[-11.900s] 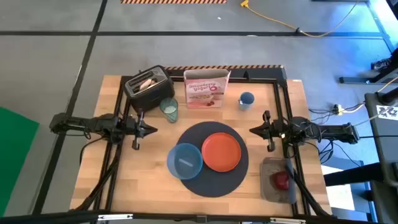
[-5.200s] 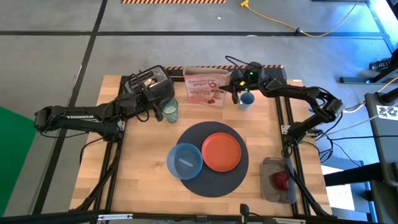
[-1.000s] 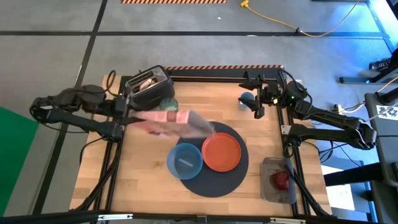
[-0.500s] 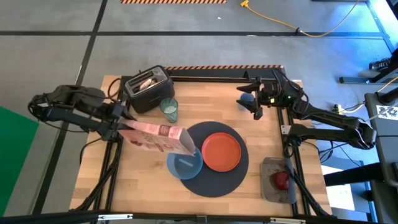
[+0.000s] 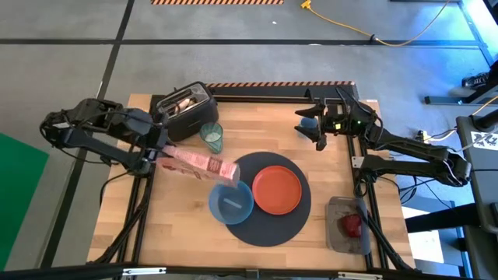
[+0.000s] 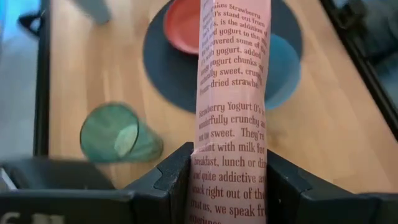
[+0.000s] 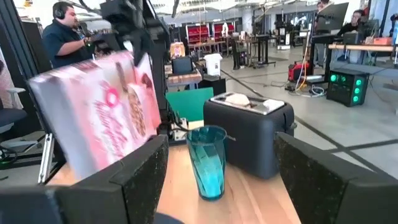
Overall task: Arrange a breakfast setting
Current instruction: Pour the cereal from the cereal box into the bowl
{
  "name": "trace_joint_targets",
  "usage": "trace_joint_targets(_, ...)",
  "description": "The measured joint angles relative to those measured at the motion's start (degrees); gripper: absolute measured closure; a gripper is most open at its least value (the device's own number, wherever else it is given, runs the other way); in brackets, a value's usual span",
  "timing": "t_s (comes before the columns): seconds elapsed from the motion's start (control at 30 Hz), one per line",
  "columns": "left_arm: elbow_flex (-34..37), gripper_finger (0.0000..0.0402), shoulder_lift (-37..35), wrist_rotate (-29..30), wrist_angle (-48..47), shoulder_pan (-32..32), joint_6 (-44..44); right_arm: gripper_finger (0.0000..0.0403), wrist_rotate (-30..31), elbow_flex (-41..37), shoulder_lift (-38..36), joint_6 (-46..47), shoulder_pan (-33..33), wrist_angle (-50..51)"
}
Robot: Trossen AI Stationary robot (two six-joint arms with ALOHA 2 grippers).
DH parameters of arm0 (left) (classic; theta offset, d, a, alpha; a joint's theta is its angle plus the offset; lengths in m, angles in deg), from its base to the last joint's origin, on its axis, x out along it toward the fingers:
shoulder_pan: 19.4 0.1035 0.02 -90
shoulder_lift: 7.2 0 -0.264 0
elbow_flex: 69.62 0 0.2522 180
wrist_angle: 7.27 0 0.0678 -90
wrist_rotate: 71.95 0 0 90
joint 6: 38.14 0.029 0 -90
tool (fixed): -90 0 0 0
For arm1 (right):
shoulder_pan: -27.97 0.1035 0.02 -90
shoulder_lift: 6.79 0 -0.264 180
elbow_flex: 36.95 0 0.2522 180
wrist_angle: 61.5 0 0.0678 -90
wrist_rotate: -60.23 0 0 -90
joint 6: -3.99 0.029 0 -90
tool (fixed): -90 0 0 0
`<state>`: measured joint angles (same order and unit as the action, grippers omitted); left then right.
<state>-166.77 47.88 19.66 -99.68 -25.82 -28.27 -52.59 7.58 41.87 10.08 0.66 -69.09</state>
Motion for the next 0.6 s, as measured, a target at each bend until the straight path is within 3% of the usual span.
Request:
trace_joint_targets(0.2, -7.6, 0.026, 5.9, 0.4, -7.4, -2.0, 9.7, 0.0123, 1.7, -0.2, 0.0, -2.0, 0.0, 0.5)
trace_joint_targets(0.6, -13.1, 0.026, 13.4, 2.4, -9.2, -5.5, 13.2, 0.0123, 2.7, -0.2, 0.0, -3.8, -0.1, -0.4)
